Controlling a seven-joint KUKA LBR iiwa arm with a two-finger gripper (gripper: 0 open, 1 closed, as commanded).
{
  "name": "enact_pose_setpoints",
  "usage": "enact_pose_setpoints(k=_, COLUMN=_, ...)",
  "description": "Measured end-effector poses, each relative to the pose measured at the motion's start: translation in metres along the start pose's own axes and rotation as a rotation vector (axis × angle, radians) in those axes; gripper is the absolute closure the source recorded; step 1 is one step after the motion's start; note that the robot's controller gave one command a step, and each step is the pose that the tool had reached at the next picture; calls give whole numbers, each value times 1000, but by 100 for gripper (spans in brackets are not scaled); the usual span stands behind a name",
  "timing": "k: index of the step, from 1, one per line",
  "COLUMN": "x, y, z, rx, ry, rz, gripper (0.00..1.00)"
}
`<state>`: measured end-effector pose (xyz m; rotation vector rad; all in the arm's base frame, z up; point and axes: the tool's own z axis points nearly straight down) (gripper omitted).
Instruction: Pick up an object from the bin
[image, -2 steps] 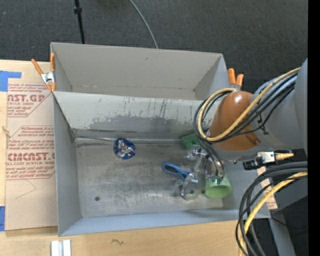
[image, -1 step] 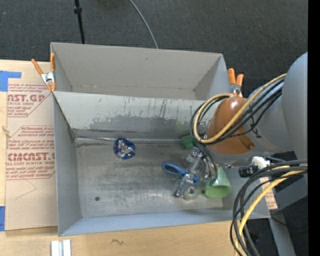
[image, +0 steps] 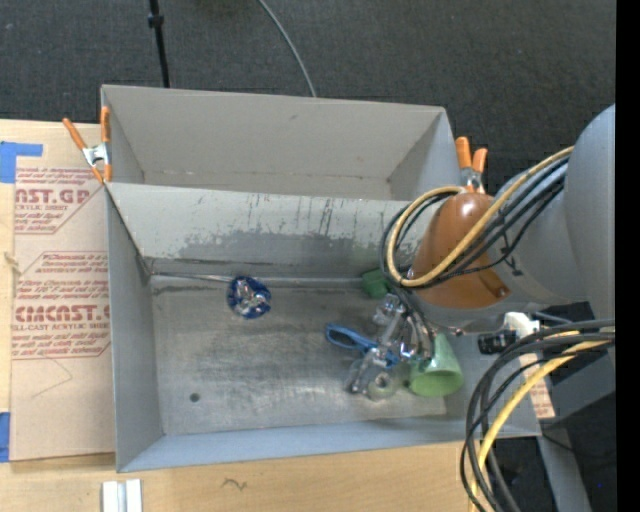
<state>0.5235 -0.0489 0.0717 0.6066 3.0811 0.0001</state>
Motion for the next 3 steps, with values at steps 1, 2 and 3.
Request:
enact_pose_setpoints(k=1, x=0, y=1, z=-2, rx=-1, ry=1, rz=-1, gripper=100)
enact_pose_setpoints(k=2, x=0, y=2, z=-6, rx=0, ry=1, rz=-2, gripper=100)
enact_pose_setpoints(k=3, x=0, y=2, z=-49, rx=-2, ry=-2, rz=-2, gripper=100)
